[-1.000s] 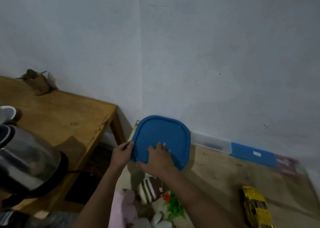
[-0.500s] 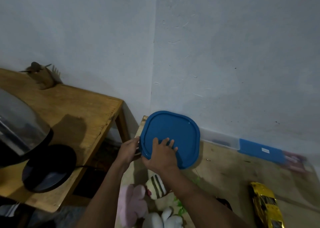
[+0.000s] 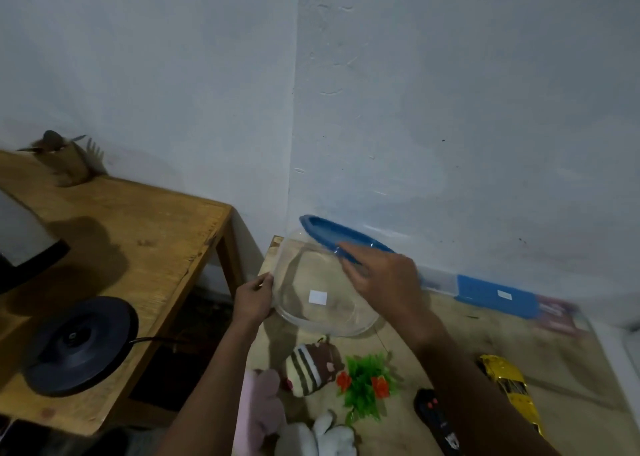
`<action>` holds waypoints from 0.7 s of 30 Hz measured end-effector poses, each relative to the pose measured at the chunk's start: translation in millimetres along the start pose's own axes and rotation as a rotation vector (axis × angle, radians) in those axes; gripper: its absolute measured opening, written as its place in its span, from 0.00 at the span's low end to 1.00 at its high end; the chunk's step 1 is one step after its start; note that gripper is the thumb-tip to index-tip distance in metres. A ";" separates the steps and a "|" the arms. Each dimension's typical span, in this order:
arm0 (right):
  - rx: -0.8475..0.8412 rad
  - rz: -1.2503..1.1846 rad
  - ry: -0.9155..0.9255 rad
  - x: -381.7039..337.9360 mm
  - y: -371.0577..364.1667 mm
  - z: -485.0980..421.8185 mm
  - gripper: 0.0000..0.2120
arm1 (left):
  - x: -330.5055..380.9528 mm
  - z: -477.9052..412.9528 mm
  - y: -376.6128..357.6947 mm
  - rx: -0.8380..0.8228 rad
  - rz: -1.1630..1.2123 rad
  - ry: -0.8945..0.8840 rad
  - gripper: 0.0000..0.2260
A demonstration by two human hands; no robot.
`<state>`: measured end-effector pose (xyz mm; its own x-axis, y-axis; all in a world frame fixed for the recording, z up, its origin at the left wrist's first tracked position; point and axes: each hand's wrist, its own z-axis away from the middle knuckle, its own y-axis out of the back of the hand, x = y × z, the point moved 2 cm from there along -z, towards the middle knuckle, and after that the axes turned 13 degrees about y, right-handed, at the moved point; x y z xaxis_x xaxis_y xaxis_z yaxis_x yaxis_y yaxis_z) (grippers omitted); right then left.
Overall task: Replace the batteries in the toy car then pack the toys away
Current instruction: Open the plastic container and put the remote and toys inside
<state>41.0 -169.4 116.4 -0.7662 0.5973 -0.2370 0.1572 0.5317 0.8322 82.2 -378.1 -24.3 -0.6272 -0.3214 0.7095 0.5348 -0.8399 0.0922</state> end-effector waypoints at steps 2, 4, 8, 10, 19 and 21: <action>0.238 0.033 -0.003 12.9 23.4 20.8 0.13 | -1.2 0.2 -2.6 0.036 -0.026 -0.037 0.15; 0.402 0.059 -0.101 21.9 44.5 46.9 0.13 | -2.2 2.0 -4.1 0.062 -0.052 -0.073 0.15; 0.325 0.132 -0.251 36.3 36.5 107.6 0.14 | -2.0 4.9 -4.5 0.083 -0.077 -0.092 0.15; 0.199 0.149 -0.244 43.9 13.3 136.3 0.14 | -1.6 5.7 -4.4 0.093 -0.090 -0.093 0.15; -0.278 -0.096 -0.576 63.9 -58.5 181.2 0.20 | -5.5 11.9 3.3 0.071 -0.159 -0.086 0.20; -0.265 -0.132 -0.607 63.4 -60.1 182.7 0.20 | -6.5 23.4 6.4 0.077 -0.152 -0.094 0.22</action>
<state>96.9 -53.8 -40.2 -0.2700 0.8099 -0.5208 -0.1311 0.5049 0.8532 103.0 -371.1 -12.0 -0.6503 -0.1482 0.7451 0.4821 -0.8384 0.2541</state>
